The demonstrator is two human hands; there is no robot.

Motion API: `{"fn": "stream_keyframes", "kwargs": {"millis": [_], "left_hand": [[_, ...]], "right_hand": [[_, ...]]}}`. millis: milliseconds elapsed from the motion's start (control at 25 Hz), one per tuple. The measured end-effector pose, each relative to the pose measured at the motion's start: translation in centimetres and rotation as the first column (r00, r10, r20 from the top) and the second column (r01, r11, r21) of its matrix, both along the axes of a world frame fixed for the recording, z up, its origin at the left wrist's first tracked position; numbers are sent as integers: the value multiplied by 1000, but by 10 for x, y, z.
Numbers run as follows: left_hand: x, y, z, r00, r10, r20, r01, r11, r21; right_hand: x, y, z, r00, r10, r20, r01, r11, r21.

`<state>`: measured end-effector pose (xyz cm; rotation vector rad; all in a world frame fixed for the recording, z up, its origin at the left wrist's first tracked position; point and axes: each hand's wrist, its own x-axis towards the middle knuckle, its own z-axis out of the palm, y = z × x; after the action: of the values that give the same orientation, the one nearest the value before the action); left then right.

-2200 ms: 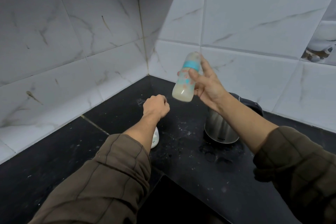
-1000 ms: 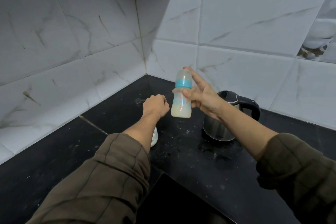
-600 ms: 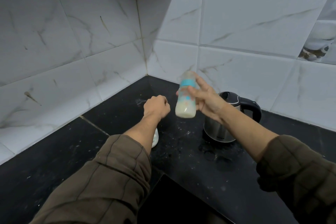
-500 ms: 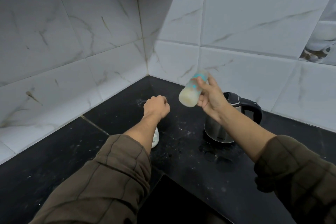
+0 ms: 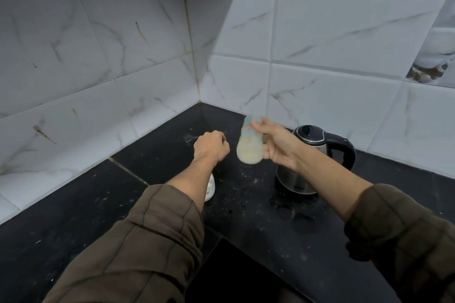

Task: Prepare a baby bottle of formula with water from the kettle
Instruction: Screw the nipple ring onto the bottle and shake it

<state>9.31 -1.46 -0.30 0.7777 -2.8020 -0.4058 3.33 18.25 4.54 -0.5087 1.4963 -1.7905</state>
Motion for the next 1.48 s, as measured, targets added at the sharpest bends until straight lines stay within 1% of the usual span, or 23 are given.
{"fn": "stream_keyframes", "kwargs": {"millis": [40, 120, 240, 280, 360, 440, 480, 520, 600, 640, 680, 720, 840, 880, 920, 1000, 1040, 1080, 1200, 1240, 1280, 1400, 1480], "left_hand": [[-1, -1, 0, 1000, -1, -1, 1, 1000, 1], [-1, -3, 0, 1000, -1, -4, 1, 1000, 1], [-1, -5, 0, 1000, 6, -7, -6, 1000, -6], [-1, -5, 0, 1000, 7, -9, -7, 1000, -8], [-4, -3, 0, 1000, 9, -13, -9, 1000, -12], [-6, -1, 2, 1000, 8, -15, -8, 1000, -15], [-7, -1, 2, 1000, 7, -18, -8, 1000, -15], [-7, -2, 2, 1000, 6, -19, -6, 1000, -11], [-7, -3, 2, 1000, 9, -19, -9, 1000, -11], [-7, -4, 1, 1000, 10, -17, -11, 1000, -11], [-8, -4, 0, 1000, 10, -15, -10, 1000, -9], [-9, -4, 0, 1000, 8, -12, -8, 1000, -7], [-12, -1, 1, 1000, 1, 1, -1, 1000, 2], [-12, -1, 1, 1000, -1, -1, 1, 1000, 2], [-12, -1, 2, 1000, -1, -3, 1, 1000, 0], [-10, -2, 2, 1000, 1, -8, -1, 1000, -11], [-10, -3, 1, 1000, 4, -12, -4, 1000, -14], [-10, -3, 1, 1000, 6, -13, -6, 1000, -14], [-12, -2, 0, 1000, 5, 1, -5, 1000, -7], [-12, -2, 1, 1000, 4, 0, -4, 1000, -8], [-12, -2, 1, 1000, 6, -6, -6, 1000, -10], [-11, -4, 0, 1000, 13, -14, -13, 1000, -13], [-12, -4, 0, 1000, 10, -8, -10, 1000, -8]], "right_hand": [[1, 2, -2, 995, 85, -51, -84, 996, 21], [-2, 5, -2, 992, 101, -76, -101, 995, -5], [-9, 0, 6, 986, -155, 58, 160, 983, -92], [-10, 0, 6, 983, -167, 76, 173, 982, -77], [-10, 1, 4, 1000, -1, -17, 1, 1000, 19], [-10, 4, -2, 966, 233, -108, -224, 970, 94], [-11, 4, -2, 959, 259, -118, -249, 964, 88], [-11, 4, 0, 970, 219, -106, -216, 975, 44], [-12, 2, 7, 999, -15, -34, 13, 998, -65], [-13, 0, 8, 994, -112, 13, 113, 990, -90], [-14, -1, 8, 989, -142, 33, 144, 986, -86], [-13, -1, 7, 995, -96, 13, 97, 994, -58], [-10, -1, -2, 982, 168, -82, -165, 985, 51], [-11, -2, -3, 980, 176, -90, -173, 984, 48], [-11, -3, -1, 989, 120, -84, -119, 993, 15], [-14, -7, 4, 996, -89, 27, 91, 994, -65], [-15, -8, 5, 987, -140, 81, 147, 986, -77], [-15, -7, 5, 988, -129, 88, 135, 989, -66], [-10, -3, 1, 993, 90, -75, -87, 995, 42], [-12, -2, 2, 989, 105, -100, -104, 994, 18], [-15, -3, 5, 994, 58, -96, -63, 997, -54], [-22, -7, 20, 976, -215, 38, 216, 926, -310], [-21, -7, 23, 980, -201, 3, 190, 919, -345]]}}
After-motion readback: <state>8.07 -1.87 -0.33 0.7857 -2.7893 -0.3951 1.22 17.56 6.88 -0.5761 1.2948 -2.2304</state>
